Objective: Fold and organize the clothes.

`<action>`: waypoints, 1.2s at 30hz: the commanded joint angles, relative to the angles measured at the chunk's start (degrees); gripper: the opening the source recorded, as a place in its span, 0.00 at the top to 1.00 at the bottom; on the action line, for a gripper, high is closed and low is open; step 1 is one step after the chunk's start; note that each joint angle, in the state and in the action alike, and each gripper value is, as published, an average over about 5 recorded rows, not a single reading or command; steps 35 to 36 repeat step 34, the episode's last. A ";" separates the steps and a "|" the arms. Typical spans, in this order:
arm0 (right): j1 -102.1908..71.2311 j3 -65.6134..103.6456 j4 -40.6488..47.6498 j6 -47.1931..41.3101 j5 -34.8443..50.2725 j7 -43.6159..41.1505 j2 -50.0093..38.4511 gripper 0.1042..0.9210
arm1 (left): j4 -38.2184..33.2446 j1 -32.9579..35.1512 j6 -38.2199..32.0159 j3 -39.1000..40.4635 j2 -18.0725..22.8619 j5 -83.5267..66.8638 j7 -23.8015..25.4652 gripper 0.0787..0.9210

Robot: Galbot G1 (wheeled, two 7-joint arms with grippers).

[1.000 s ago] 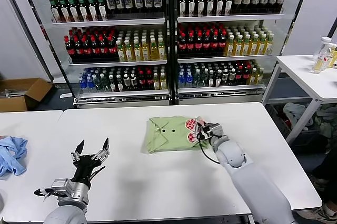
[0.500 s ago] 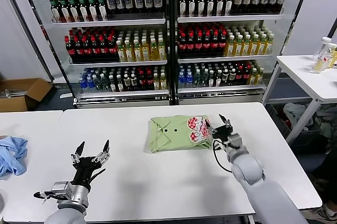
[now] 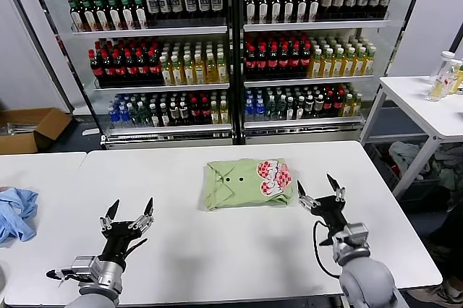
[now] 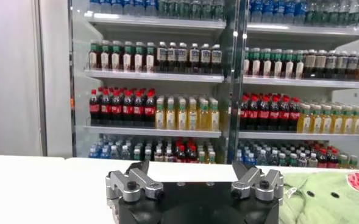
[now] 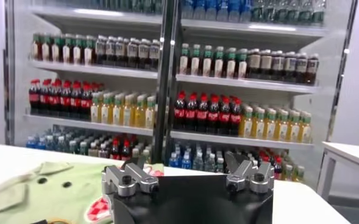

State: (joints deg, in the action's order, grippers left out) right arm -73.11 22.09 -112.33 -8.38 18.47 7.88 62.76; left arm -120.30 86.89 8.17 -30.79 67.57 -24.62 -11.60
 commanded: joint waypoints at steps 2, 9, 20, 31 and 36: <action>-11.62 4.84 -10.57 1.61 -0.95 0.85 0.24 0.12 | -3.62 3.59 -0.40 -0.43 0.08 3.11 3.78 0.12; -12.73 5.39 -12.80 1.53 -1.58 1.66 -0.27 0.12 | -5.32 5.25 -0.93 -0.52 1.43 5.70 6.05 0.12; -13.67 5.40 -14.02 0.94 -2.13 1.85 -1.53 0.12 | -6.62 6.67 -1.07 -1.93 1.95 6.05 6.02 0.12; -12.93 4.58 -14.23 0.94 -2.77 2.79 -3.50 0.12 | -7.58 8.15 -1.25 -2.46 2.99 7.49 6.32 0.12; -12.75 4.47 -14.18 0.32 -2.01 2.79 -3.51 0.12 | -7.68 8.27 -1.26 -2.48 3.19 7.66 6.35 0.12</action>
